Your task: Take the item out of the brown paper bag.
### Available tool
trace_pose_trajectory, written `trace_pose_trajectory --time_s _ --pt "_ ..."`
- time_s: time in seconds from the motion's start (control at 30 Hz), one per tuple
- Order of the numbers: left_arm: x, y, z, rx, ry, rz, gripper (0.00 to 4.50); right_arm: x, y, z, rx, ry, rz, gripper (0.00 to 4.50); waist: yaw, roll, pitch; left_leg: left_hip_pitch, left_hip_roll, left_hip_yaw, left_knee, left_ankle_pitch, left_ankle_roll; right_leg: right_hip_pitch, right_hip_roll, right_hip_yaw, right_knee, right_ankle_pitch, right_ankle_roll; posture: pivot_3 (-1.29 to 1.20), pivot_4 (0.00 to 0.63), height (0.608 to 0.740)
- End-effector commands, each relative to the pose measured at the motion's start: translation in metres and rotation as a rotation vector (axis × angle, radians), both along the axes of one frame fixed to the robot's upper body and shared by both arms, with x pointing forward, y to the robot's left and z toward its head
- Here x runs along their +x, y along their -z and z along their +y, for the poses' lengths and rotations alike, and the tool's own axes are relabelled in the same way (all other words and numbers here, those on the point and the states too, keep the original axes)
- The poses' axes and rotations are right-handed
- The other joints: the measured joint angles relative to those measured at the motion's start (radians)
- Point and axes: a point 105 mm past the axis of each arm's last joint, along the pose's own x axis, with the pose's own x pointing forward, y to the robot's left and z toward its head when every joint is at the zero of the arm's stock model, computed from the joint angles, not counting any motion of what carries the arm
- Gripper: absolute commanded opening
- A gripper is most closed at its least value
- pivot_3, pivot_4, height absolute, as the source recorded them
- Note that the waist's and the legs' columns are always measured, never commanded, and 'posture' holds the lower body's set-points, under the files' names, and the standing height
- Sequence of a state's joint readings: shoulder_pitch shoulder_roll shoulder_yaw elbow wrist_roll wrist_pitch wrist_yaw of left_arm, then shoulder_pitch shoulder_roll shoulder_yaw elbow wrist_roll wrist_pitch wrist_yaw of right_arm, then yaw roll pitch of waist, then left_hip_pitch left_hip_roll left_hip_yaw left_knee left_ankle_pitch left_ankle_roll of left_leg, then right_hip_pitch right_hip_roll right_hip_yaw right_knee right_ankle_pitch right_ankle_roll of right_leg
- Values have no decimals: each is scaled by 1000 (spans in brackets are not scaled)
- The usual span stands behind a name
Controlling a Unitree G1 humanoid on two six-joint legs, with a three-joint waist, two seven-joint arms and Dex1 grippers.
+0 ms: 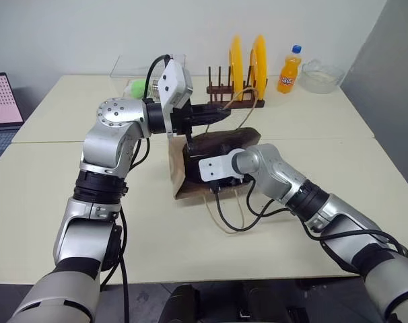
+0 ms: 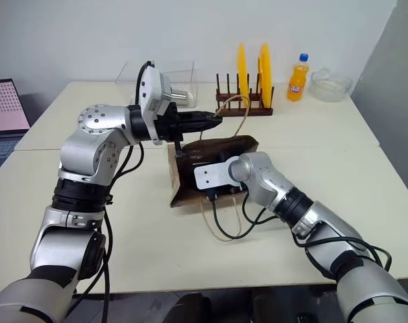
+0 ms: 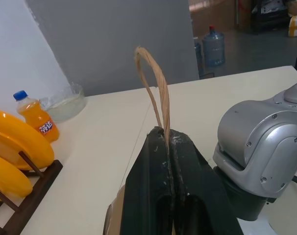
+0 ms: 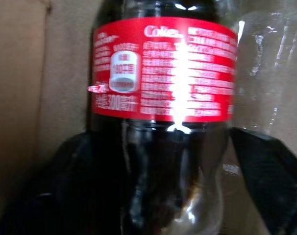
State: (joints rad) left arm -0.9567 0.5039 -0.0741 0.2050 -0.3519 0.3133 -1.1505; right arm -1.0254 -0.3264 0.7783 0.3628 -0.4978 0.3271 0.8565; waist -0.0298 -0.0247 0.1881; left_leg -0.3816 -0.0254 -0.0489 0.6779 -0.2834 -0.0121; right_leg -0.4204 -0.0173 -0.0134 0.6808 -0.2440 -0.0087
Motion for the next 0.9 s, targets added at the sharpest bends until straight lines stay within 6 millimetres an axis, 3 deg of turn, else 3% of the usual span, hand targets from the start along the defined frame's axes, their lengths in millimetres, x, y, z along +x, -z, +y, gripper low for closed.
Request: trace_pose_trajectory --time_s 0.03,0.27,0.6,0.9 --pt "-4 -15 2 -15 8 -71 0 2 1 -5 -2 13 3 3008 0 0 0 0 0 0 0 0 0 0 0 0 0 0 0 0 150 740" --pt "4 -7 7 25 -24 -101 0 -6 -29 1 78 -29 -32 2987 1 0 0 -1 0 0 0 0 0 -1 0 0 0 0 0 0 150 740" --pt "18 2 13 66 -57 -137 0 -39 -83 3 210 -109 -11 2987 1 0 0 -5 0 -1 0 0 0 -4 0 -1 -1 0 0 0 150 740" --pt "26 1 12 65 -67 -157 0 -74 -101 -9 280 -231 103 2987 1 0 0 -5 0 -1 0 0 0 -4 0 -1 0 0 0 0 150 740"
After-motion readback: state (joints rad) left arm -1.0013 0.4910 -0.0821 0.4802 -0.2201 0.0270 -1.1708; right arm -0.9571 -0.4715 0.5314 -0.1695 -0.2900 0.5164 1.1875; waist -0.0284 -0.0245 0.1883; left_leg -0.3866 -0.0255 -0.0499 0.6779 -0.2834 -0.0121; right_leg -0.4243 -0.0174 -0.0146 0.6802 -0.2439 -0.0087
